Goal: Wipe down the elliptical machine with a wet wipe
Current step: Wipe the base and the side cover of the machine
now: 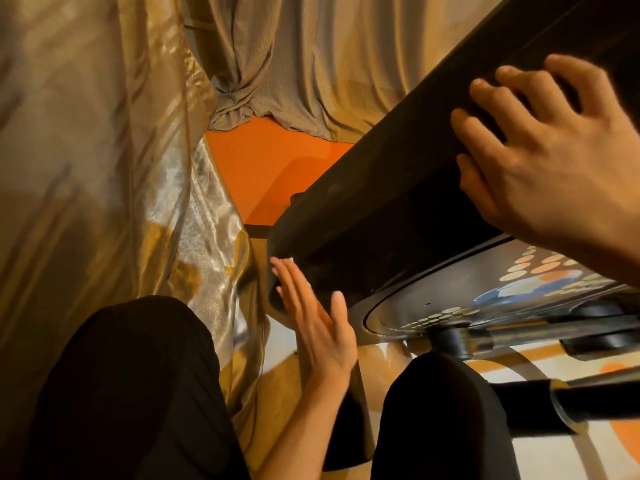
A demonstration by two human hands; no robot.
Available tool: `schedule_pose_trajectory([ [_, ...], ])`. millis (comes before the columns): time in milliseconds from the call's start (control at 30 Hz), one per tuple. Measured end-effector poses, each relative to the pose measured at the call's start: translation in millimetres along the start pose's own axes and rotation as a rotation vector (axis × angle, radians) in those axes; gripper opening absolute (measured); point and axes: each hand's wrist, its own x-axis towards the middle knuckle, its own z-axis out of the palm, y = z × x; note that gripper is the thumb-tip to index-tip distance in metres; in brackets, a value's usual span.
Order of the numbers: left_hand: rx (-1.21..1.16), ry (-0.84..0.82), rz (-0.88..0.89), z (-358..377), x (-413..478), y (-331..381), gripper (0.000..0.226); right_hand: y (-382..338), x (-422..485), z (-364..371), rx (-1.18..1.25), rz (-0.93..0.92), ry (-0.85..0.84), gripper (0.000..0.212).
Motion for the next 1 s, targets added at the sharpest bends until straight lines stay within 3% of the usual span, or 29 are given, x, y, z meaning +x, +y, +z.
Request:
schedule_pose_trajectory([
  [167, -0.036, -0.036, 0.066, 6.0, 8.6, 22.8, 0.095, -0.5, 0.4, 6.1, 0.011, 0.013, 0.044, 0.061],
  [333, -0.104, -0.204, 0.066, 8.6, -46.7, 40.2, 0.108, 0.1, 1.1, 15.9, 0.029, 0.007, 0.062, 0.059],
  [533, 0.052, -0.282, 0.304, 9.7, -16.4, 51.2, 0.110, 0.1, 5.0, 21.8, 0.039, 0.001, 0.013, 0.061],
  [733, -0.084, -0.144, -0.047, -1.3, -46.1, -17.3, 0.093, -3.2, 0.7, 16.2, 0.045, 0.009, 0.067, 0.059],
  [800, -0.137, -0.132, -0.078, 1.5, -42.3, -9.8, 0.094, -2.3, 1.3, 11.9, 0.040, 0.003, 0.072, 0.058],
  [933, -0.072, -0.160, 0.188, 8.7, -19.5, 33.6, 0.105, -1.4, -0.4, 11.2, 0.040, 0.004, 0.077, 0.059],
  [1000, -0.059, -0.158, 0.228, 11.4, -8.7, 36.4, 0.106, -2.1, 0.5, 12.1, 0.030, 0.001, 0.065, 0.059],
])
